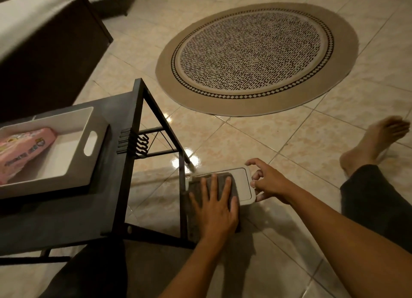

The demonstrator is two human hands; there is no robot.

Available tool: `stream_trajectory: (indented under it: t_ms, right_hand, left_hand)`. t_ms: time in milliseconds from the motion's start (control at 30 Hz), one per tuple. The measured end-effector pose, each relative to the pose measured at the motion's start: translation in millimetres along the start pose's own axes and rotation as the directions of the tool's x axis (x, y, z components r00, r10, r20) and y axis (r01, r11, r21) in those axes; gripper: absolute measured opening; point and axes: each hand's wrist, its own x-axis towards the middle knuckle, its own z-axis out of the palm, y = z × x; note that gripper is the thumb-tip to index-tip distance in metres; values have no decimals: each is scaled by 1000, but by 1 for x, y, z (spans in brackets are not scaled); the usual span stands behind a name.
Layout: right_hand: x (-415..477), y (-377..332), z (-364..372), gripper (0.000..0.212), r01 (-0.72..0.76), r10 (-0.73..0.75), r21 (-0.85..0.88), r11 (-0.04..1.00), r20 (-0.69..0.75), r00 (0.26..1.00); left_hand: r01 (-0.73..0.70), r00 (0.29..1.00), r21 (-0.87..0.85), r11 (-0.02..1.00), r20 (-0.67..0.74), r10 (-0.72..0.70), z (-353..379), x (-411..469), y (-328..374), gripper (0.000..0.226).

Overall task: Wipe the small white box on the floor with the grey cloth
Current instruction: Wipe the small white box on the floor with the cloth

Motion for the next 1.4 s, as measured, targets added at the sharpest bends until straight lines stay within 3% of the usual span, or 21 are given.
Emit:
stream_trajectory:
  t_ms: [100,233,400,500,833,1000,1167,1300,1400]
  right_hand:
    - [0,1,1,55,5,-5,-2,1000,8,1000]
    - [-1,2,1,58,-5,5,-15,1000,-9,1000]
    - [0,1,-1,58,-2,2,2,1000,22,1000]
    - [-1,0,-2,63,-10,10,2,1000,47,999]
    - [-2,0,-2,56,-5,4,25,1000,40,999]
    - [-2,1,1,53,-10,10,-6,1000,-1,1000]
    - [-1,-4,0,53,-21,21,-8,1000,10,1000]
    - [2,-4,0,55,-27,27,-63,998,-8,1000]
    - [3,-8,0,56,-38,38,-70,997,1,999]
  left_hand:
    - [-68,997,27,997,24,67,-1,15,4,65]
    - [132,991,-6,991,-9,-132,-7,19,-16,61]
    - [-73,996,-24,997,-51,72,8,-3,19,60]
    - [-126,992,0,992,1,126,7,15,36,60]
    - [-154,988,-4,988,2,154,7,9,35,60]
    - [68,998,-57,996,11,-68,-8,46,20,58]
    - [-91,996,-1,996,23,91,-6,34,31,58]
    - [35,999,-27,999,-14,-36,-4,46,21,58]
    - [-51,999,-41,998,5,51,2,28,32,59]
